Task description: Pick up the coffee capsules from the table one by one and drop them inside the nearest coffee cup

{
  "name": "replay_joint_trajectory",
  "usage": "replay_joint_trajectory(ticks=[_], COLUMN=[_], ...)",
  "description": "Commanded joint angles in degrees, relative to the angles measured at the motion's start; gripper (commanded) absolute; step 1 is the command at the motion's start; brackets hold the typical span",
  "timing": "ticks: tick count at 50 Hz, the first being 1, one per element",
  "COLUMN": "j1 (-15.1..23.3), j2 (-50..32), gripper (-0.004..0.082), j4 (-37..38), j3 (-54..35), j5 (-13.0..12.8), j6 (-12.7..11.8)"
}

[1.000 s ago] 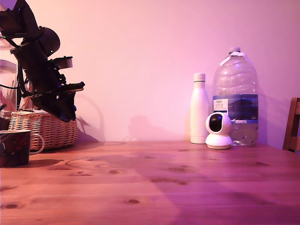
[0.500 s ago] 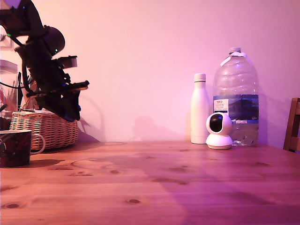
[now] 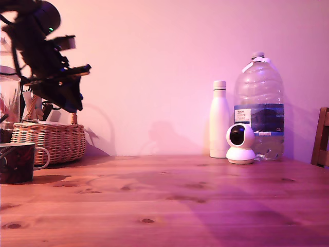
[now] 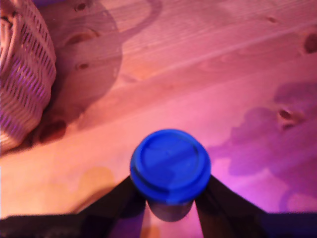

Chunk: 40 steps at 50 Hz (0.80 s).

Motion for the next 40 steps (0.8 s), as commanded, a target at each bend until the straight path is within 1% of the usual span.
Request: replay_joint_trajectory(ticks=[1,2,11,12,14,15,25,40], j1=[0.22,0.33,1.27,1.49,1.97,2.21,4.55,9.84], j2=[-1.79,-2.38,-7.52,-8.07,-9.33,-10.01,-14.99,-21.42], gripper=[0.0218,0.0218,0.0218,0.0218,0.0218,0.0219,0.0218,0.0218], j4=[1.16,1.38,4.46,4.70,5.07,5.22,5.86,6.58], j3=[-3.13,-3.87,-10.56,-11.28,-12.76,-13.51,-19.37,-26.32], j5=[0.15,0.15,-0.15,-0.17,-0.26,-0.26,-0.50,-0.94], j6=[-0.63,-1.03,-1.46,-2.14,-2.14,-2.56,-2.56,-2.56])
